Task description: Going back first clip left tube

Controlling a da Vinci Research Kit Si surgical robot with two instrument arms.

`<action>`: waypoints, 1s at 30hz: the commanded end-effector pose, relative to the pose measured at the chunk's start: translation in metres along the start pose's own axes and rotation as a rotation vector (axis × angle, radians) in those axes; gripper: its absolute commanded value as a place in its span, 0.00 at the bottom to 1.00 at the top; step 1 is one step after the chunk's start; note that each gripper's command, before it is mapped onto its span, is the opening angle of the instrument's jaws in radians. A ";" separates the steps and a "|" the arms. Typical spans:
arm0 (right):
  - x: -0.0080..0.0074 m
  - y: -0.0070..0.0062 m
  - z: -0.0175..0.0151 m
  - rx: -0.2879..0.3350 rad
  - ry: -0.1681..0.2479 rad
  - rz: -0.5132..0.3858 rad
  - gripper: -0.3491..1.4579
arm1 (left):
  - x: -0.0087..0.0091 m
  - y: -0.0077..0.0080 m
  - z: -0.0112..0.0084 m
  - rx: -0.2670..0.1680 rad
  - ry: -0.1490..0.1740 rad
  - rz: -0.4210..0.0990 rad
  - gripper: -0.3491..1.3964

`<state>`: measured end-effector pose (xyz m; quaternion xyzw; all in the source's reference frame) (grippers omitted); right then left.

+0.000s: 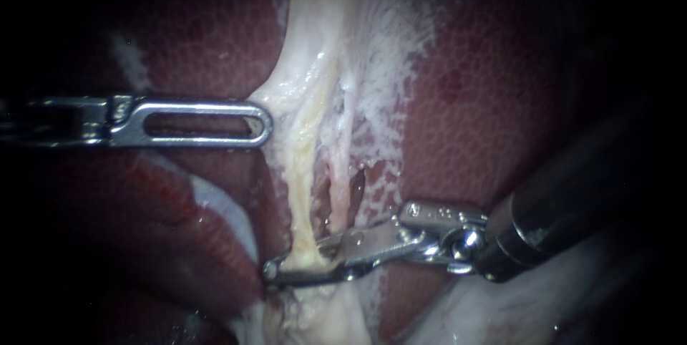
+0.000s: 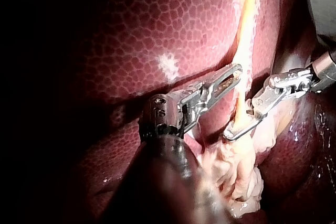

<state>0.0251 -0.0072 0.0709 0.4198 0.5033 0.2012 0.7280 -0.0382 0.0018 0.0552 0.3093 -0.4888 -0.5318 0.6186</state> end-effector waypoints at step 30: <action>0.0008 0.0000 0.0004 0.011 0.007 -0.185 0.48 | 0.0001 -0.0002 0.0000 -0.001 -0.001 0.000 0.00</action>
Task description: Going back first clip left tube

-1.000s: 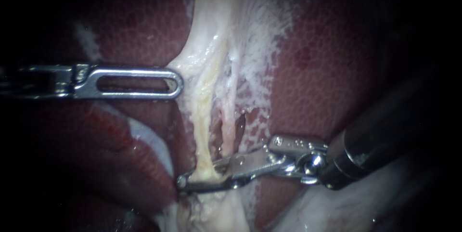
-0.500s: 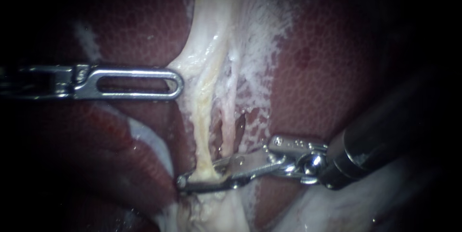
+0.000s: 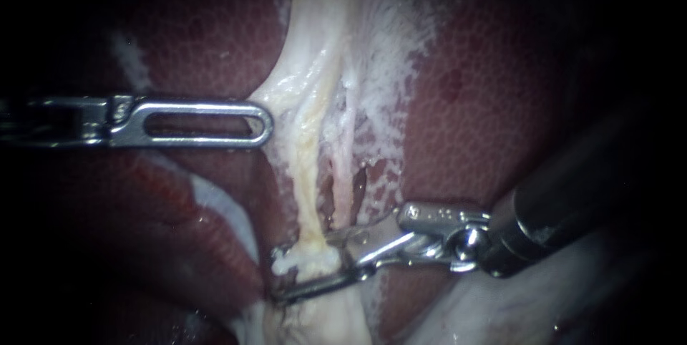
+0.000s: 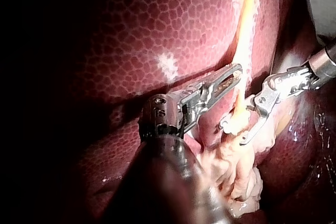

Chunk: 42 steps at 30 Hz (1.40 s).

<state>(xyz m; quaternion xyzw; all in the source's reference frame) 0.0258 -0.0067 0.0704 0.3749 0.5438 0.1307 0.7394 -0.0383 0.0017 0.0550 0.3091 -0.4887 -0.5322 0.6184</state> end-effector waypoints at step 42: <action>0.0045 -0.0025 -0.0134 -0.084 0.029 -0.164 0.52 | 0.0001 0.0000 0.0000 0.000 0.000 0.001 0.00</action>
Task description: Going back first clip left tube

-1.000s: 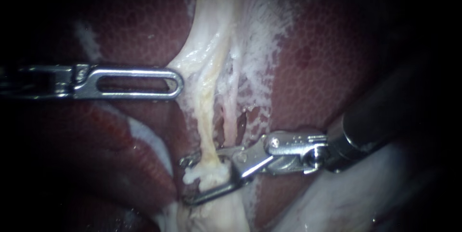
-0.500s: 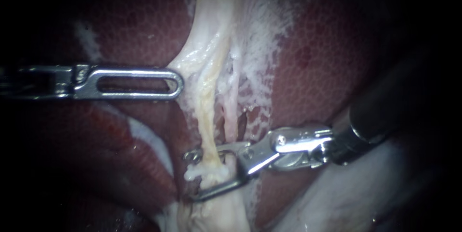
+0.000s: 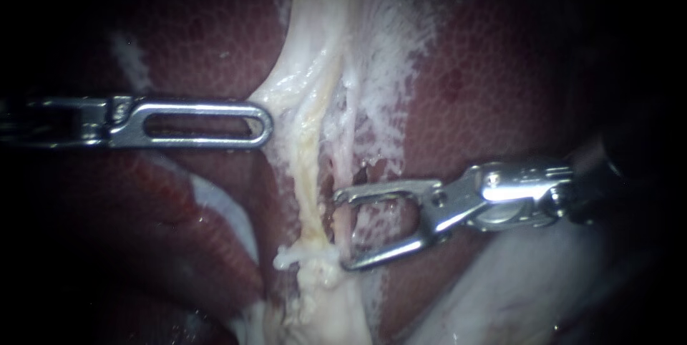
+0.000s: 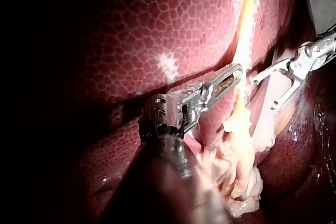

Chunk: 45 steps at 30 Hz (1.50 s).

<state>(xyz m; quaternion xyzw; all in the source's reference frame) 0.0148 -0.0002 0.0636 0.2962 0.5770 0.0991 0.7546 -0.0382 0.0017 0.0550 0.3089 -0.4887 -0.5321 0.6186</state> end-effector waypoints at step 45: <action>0.0032 -0.0008 -0.0079 -0.054 -0.004 -0.059 0.52 | 0.0040 0.0045 0.0035 0.001 -0.003 0.013 0.00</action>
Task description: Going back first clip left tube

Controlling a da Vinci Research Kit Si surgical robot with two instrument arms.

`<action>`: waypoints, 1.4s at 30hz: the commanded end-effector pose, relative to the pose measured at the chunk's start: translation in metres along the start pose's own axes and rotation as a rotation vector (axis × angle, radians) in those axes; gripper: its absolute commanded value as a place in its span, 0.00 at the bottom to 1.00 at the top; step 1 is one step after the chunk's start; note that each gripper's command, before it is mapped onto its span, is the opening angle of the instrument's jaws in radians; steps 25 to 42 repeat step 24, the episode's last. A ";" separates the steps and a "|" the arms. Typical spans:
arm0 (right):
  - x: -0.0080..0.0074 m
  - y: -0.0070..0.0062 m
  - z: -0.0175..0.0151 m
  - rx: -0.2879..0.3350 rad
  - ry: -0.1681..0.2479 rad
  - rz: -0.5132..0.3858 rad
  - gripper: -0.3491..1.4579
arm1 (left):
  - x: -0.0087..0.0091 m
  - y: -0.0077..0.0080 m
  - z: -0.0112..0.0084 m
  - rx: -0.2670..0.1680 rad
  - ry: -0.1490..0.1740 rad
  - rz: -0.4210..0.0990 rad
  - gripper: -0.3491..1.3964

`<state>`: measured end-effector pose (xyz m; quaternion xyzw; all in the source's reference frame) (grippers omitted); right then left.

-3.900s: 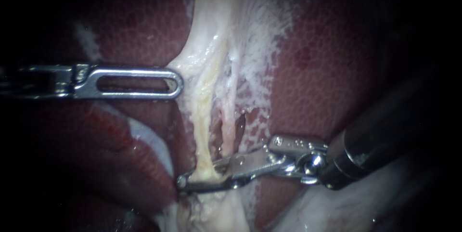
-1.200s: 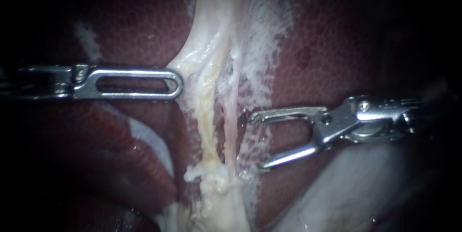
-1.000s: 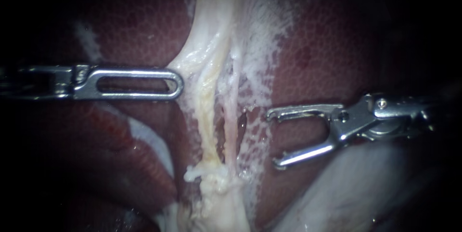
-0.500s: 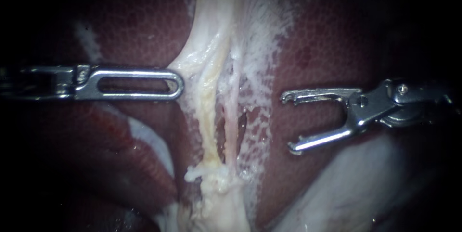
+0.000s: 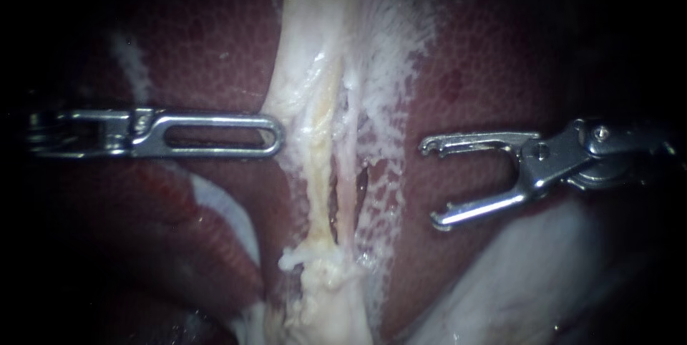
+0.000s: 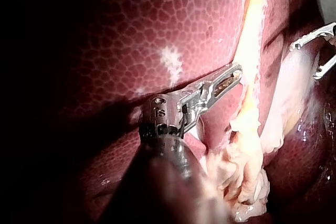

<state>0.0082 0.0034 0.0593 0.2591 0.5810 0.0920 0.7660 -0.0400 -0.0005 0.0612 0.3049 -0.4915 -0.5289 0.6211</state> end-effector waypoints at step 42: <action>-0.0001 0.0000 0.0000 0.000 0.000 -0.008 0.52 | 0.0002 0.0000 0.0004 0.002 0.001 -0.004 0.00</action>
